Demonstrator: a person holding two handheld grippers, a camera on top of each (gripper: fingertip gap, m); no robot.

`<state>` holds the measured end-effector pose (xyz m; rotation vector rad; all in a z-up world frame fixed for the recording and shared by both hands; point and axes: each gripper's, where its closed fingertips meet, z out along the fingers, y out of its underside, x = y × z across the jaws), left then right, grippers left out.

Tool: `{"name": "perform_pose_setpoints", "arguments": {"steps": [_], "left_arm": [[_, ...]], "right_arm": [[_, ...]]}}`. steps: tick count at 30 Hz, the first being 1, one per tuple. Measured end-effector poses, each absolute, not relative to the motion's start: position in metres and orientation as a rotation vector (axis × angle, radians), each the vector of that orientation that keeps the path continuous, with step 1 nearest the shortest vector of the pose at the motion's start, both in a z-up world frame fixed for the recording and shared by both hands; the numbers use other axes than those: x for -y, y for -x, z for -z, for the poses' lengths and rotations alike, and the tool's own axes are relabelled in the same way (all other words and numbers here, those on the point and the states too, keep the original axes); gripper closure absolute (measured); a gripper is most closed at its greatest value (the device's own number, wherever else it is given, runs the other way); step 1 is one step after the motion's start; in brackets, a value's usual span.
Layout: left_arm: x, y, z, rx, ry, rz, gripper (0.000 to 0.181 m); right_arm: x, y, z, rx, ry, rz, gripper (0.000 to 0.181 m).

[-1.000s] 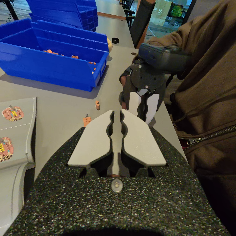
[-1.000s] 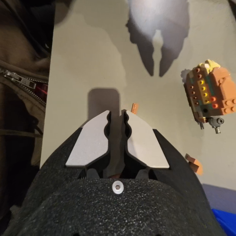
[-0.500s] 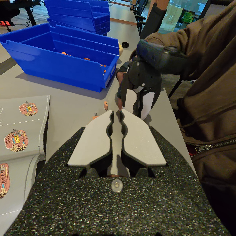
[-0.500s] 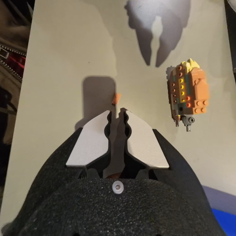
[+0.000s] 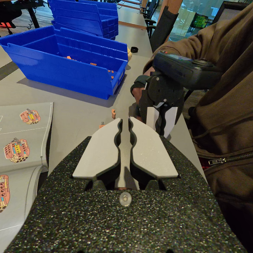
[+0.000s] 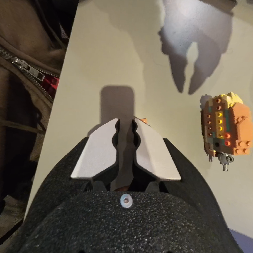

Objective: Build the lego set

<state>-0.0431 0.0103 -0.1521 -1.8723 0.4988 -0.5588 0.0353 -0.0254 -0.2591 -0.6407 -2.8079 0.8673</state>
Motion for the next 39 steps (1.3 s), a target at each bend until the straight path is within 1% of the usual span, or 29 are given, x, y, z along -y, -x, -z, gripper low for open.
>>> {"name": "perform_pose_setpoints", "arguments": {"steps": [7,16,34,39], "left_arm": [[-0.011,0.042,0.154,-0.498,1.877,0.571,0.174],[-0.01,0.047,0.155,-0.482,1.884,0.568,0.174],[-0.01,0.046,0.159,-0.482,1.906,0.581,0.174],[-0.01,0.048,0.159,-0.477,1.908,0.579,0.174]], "right_arm": [[0.009,-0.02,0.25,2.748,0.645,-0.793,0.164],[0.011,-0.017,0.259,2.888,0.558,-0.769,0.157],[0.012,-0.016,0.265,2.944,0.523,-0.718,0.16],[0.012,-0.016,0.265,2.944,0.501,-0.703,0.165]]}}
